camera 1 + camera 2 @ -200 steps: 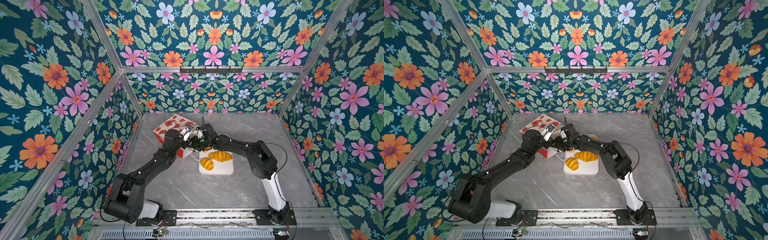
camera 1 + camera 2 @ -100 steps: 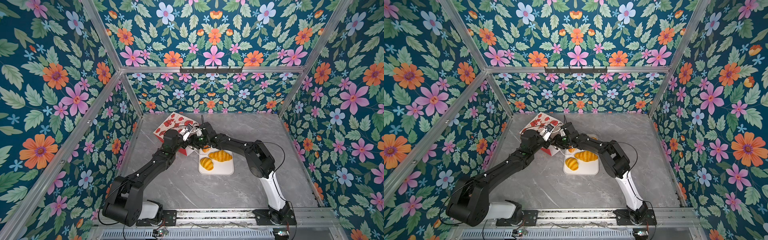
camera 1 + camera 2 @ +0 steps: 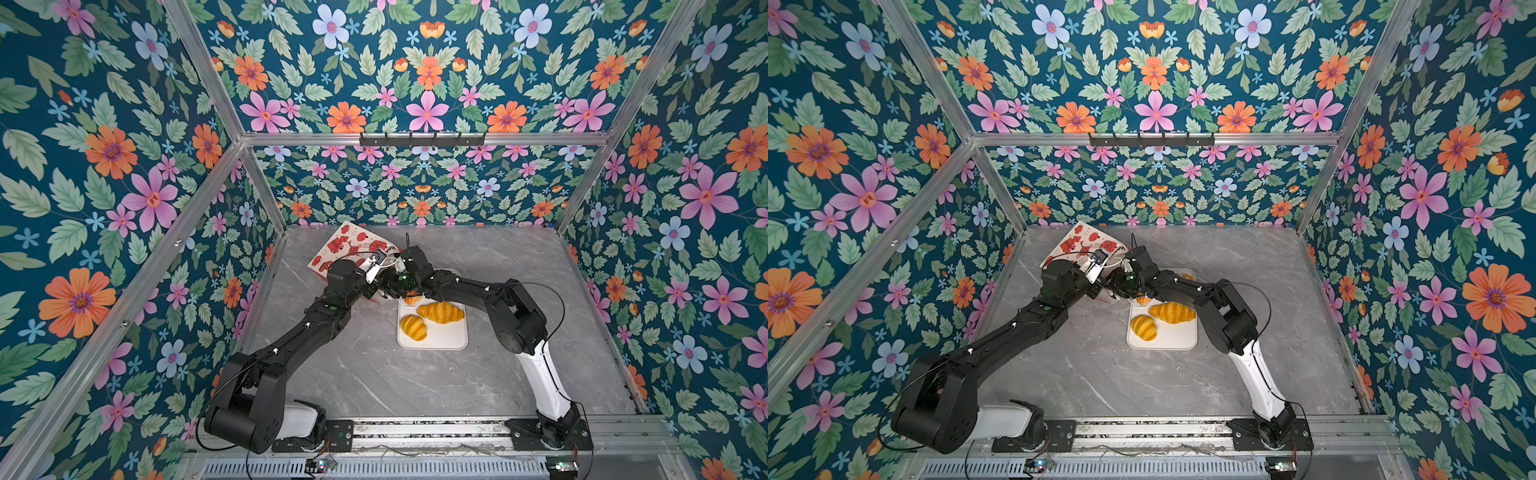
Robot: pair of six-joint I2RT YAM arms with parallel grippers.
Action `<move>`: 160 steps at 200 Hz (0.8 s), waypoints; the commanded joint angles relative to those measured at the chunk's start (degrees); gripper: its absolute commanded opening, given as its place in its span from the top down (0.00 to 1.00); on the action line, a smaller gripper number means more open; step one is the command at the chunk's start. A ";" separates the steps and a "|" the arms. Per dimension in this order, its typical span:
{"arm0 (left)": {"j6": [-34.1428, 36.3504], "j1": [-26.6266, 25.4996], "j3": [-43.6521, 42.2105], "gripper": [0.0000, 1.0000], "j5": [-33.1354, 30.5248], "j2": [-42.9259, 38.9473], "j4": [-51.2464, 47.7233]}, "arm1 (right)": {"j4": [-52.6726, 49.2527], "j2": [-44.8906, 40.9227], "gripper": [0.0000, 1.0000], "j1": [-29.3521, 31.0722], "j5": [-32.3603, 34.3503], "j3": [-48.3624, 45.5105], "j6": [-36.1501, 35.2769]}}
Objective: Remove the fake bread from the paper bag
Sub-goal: 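Close the right tongs on the yellow piece inside the bag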
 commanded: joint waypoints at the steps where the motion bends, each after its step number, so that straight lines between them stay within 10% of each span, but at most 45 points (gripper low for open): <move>1: -0.62 -0.26 0.00 1.00 1.33 -0.20 0.87 | 5.67 -0.37 0.60 -0.05 1.80 -0.68 1.61; 160: -0.39 -0.35 0.08 1.00 1.01 0.19 0.70 | 3.04 -0.22 0.79 -0.27 4.64 0.50 -1.07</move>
